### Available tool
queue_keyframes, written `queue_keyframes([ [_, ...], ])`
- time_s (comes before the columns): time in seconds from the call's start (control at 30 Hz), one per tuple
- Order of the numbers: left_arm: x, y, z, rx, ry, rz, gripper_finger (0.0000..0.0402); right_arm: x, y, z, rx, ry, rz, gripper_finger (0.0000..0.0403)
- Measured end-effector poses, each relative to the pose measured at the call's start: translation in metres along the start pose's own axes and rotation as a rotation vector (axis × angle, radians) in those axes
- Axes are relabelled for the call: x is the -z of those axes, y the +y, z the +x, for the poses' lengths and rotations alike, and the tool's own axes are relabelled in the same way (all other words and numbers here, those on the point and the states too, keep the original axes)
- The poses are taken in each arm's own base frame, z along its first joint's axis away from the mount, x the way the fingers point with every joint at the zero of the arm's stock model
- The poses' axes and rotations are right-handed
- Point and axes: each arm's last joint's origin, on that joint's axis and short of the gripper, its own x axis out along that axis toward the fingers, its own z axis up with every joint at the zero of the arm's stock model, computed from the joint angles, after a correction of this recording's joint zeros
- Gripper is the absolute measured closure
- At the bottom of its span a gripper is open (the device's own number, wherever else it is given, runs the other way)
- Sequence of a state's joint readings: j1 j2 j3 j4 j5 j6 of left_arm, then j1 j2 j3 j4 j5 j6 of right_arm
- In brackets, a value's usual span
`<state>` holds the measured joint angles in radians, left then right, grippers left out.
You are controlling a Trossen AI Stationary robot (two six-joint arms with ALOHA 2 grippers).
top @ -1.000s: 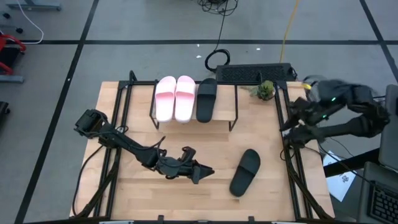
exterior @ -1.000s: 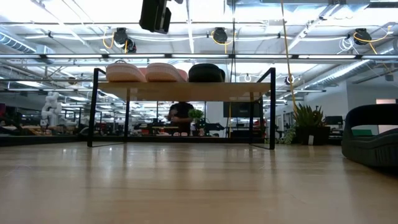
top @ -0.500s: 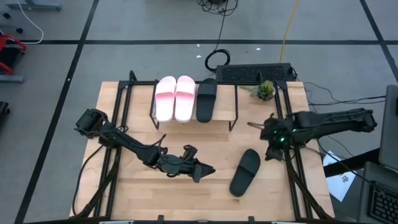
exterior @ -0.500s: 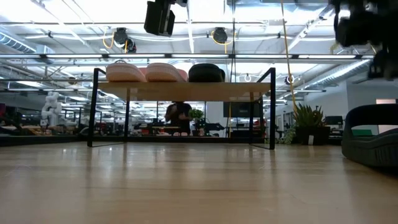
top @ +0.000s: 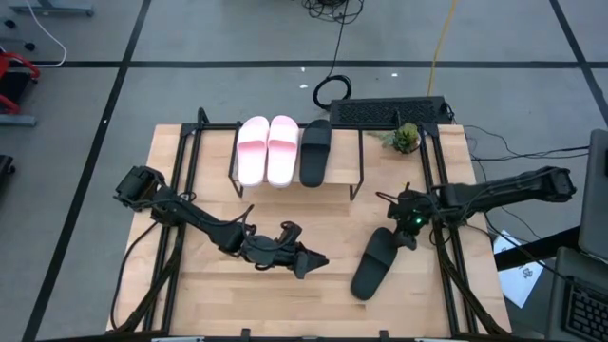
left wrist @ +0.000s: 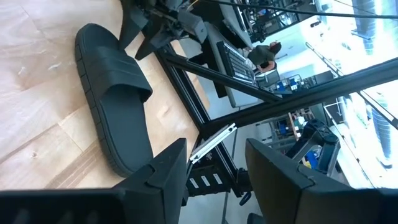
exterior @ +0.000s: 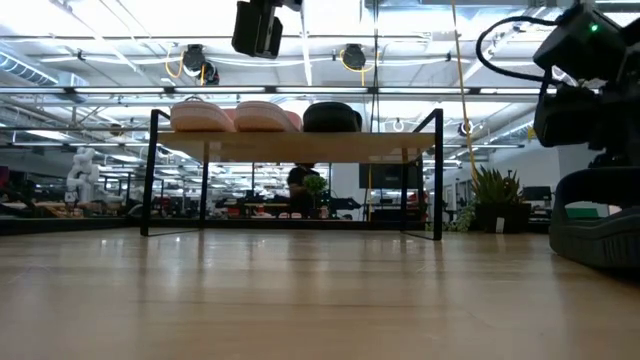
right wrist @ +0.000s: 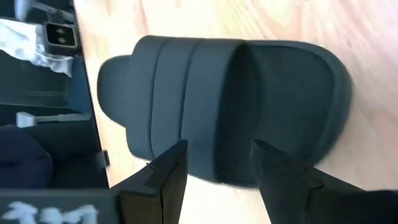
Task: Pick and place slides into the shelf
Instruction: Put the black slides on the shelf
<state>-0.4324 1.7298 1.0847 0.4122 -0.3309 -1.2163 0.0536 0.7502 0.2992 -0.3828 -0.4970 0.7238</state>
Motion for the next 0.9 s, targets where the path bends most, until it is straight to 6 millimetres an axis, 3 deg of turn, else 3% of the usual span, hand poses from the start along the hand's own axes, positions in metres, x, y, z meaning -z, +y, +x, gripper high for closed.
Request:
queue_keyframes([
  [0.27, 0.0, 0.0, 0.0, 0.0, 0.0, -0.005, 0.0238, 0.006, -0.015, 0.013, -0.056, -0.051, 0.033, 0.0234],
  [0.47, 0.0, 0.0, 0.0, 0.001, 0.0, -0.005, 0.0238, 0.002, -0.009, 0.013, -0.154, -0.081, 0.023, 0.0234],
  [0.9, 0.0, 0.0, 0.0, 0.001, 0.0, -0.001, 0.0238, 0.001, -0.01, 0.013, -0.126, -0.099, 0.019, 0.0234],
])
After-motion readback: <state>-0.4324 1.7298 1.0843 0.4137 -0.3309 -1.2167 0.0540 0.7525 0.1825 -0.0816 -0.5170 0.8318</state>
